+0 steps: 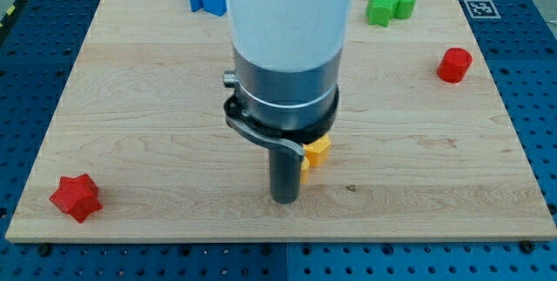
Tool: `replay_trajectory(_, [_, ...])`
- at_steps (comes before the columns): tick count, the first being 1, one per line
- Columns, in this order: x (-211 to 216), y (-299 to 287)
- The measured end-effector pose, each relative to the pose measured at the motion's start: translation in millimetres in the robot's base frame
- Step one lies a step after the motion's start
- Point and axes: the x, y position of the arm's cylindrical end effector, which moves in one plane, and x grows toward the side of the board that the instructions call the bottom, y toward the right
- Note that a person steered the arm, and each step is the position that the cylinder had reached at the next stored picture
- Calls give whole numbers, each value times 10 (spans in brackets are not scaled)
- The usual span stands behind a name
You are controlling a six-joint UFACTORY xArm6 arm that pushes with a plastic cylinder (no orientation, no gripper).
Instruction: Push the red circle to center
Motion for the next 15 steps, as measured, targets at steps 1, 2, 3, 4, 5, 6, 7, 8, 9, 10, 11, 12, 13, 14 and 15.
replay_trajectory(1, [78, 561])
replay_trajectory(2, [-197, 1279])
replay_trajectory(3, [-663, 1854])
replay_trajectory(4, [-989, 2388])
replay_trajectory(5, [-1169, 2799])
replay_trajectory(6, [-1535, 3069])
replay_trajectory(7, [-1981, 3050])
replay_trajectory(8, [-2006, 2977])
replay_trajectory(9, [-2006, 2689])
replay_trajectory(10, [-2006, 2339])
replay_trajectory(11, [-2005, 2085])
replay_trajectory(12, [-1965, 1873])
replay_trajectory(13, [-1812, 1655])
replay_trajectory(14, [-1713, 1462])
replay_trajectory(15, [-1713, 1081])
